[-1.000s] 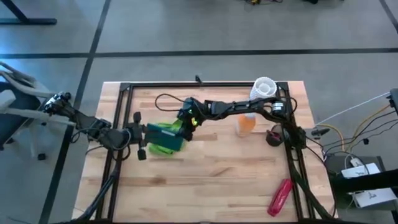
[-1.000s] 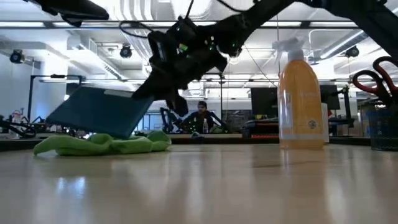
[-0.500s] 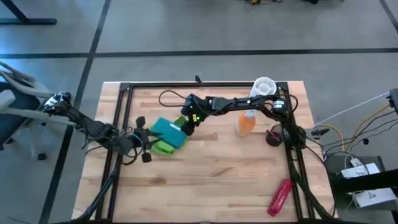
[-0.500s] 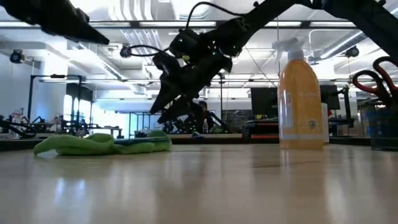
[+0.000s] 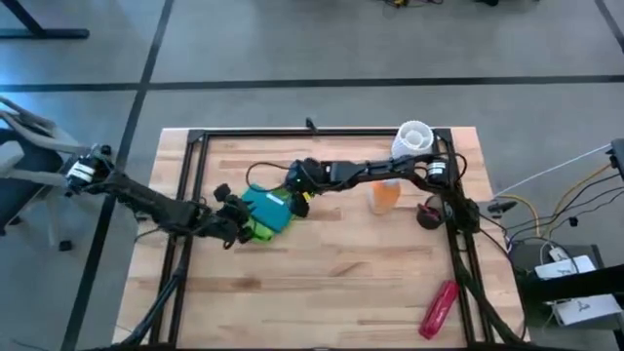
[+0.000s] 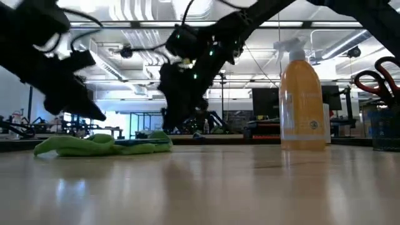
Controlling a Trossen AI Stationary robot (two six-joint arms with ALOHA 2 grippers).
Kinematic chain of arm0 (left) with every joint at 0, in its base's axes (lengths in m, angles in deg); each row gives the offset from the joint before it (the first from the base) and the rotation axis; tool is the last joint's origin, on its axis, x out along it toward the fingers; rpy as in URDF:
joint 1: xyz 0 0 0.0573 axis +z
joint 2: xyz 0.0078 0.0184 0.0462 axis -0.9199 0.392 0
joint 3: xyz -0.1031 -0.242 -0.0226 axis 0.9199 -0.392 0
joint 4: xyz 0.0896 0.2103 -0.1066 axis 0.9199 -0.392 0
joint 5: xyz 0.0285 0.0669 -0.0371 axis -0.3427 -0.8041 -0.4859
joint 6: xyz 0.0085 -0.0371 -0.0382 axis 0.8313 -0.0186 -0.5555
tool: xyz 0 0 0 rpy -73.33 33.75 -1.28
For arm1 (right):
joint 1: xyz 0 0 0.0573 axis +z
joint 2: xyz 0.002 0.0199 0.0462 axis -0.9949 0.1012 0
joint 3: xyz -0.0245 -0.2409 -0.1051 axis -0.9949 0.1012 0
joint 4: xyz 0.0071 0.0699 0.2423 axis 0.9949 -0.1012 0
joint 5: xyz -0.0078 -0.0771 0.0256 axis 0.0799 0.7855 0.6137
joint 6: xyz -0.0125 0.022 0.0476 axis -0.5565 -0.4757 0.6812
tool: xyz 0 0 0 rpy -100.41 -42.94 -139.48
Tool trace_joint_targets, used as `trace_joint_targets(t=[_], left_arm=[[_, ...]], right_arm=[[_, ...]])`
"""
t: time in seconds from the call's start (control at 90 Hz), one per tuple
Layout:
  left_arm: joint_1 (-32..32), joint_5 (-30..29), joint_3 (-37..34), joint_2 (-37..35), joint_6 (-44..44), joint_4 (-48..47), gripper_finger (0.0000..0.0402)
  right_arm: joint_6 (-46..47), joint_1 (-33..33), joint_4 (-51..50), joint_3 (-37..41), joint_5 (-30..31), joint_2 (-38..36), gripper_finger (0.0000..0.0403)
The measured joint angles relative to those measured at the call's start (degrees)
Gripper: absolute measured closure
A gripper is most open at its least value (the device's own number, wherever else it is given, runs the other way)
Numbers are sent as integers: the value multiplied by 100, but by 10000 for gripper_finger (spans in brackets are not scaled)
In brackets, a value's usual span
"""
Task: Apply microfiber cloth
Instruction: Wipe the back and front of the tablet with the green microfiber cloth
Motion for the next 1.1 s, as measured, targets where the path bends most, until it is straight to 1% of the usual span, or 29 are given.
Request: trace_joint_targets(t=[0.078,0.156,0.211,0.267,0.389,0.522,0.622,0.722,0.867,0.944,1.022,1.1], left_arm=[[152,193,-11,375,43,200,342],[203,253,-11,684,44,254,342],[223,250,3,876,43,304,342],[224,252,12,1017,-4,344,342],[231,283,11,1219,-15,419,342],[231,286,8,1279,-15,477,342],[231,302,7,1286,-13,486,342],[232,385,6,1295,96,491,342],[236,576,8,1452,394,642,342],[234,807,24,1593,557,918,342],[229,887,24,1720,635,1176,342],[229,889,17,1786,681,1318,342]], right_arm=[[-102,-118,136,-2,-276,8,260],[-117,-282,179,10,-1022,6,259],[54,-413,206,47,-1551,8,256],[213,-508,233,50,-1785,8,254],[379,-562,327,54,-1474,8,246],[583,-560,665,85,-1456,8,240],[947,-562,910,83,-1418,78,246],[1197,-533,960,90,-1346,192,260],[1186,-459,986,87,-1331,460,280],[1018,-376,965,101,-1000,559,293],[982,-333,1006,91,-847,559,314],[843,-308,953,85,-917,563,348]])
